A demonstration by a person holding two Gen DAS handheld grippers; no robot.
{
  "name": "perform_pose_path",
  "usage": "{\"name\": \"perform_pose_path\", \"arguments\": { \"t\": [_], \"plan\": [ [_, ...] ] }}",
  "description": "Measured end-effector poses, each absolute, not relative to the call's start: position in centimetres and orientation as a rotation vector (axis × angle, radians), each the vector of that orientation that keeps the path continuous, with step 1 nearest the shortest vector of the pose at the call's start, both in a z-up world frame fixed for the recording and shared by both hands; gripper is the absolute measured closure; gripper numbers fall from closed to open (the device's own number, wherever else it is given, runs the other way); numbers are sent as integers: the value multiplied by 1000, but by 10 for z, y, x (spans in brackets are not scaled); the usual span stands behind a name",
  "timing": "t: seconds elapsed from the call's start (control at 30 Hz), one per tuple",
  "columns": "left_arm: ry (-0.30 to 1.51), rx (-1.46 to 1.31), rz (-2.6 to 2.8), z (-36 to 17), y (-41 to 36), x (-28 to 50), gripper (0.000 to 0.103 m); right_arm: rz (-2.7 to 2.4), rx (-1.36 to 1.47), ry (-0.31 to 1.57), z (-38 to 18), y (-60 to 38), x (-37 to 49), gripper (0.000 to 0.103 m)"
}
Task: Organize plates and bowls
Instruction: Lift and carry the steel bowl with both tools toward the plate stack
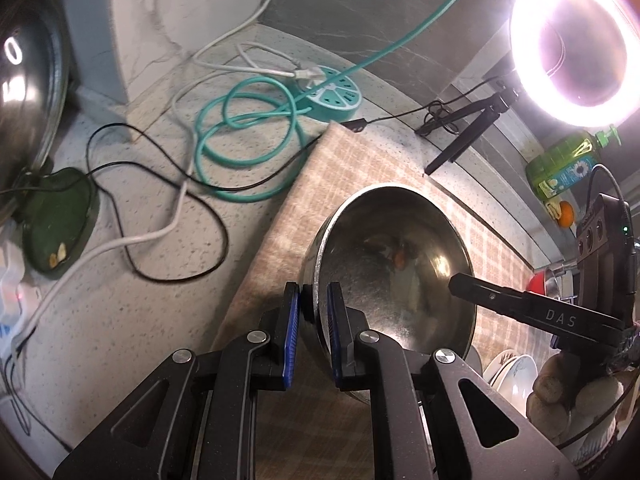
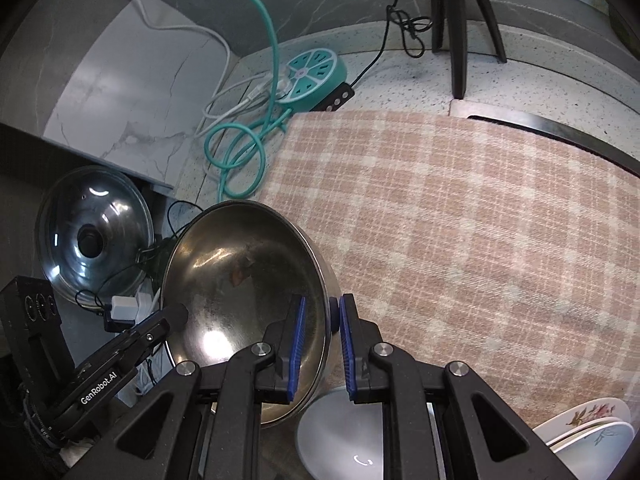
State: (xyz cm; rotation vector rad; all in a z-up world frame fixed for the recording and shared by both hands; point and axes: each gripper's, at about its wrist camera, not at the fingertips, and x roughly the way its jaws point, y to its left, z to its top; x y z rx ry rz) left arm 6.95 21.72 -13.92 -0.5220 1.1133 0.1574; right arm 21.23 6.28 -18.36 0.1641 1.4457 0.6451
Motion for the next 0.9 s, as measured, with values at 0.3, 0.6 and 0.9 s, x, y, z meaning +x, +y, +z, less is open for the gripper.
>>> {"name": "perform_pose_path", "arguments": {
  "t": [0.3, 0.6, 0.9],
  "plan": [
    [1131, -487, 81, -139, 194, 101, 93, 582, 208, 1405, -172, 29, 228, 87],
    [1130, -430, 2, -135, 162, 133, 93, 488, 259, 1388, -172, -13, 241, 87],
    [1133, -378, -69, -131, 125, 161, 93, 410, 304, 1381, -173, -54, 247, 87]
  ]
}}
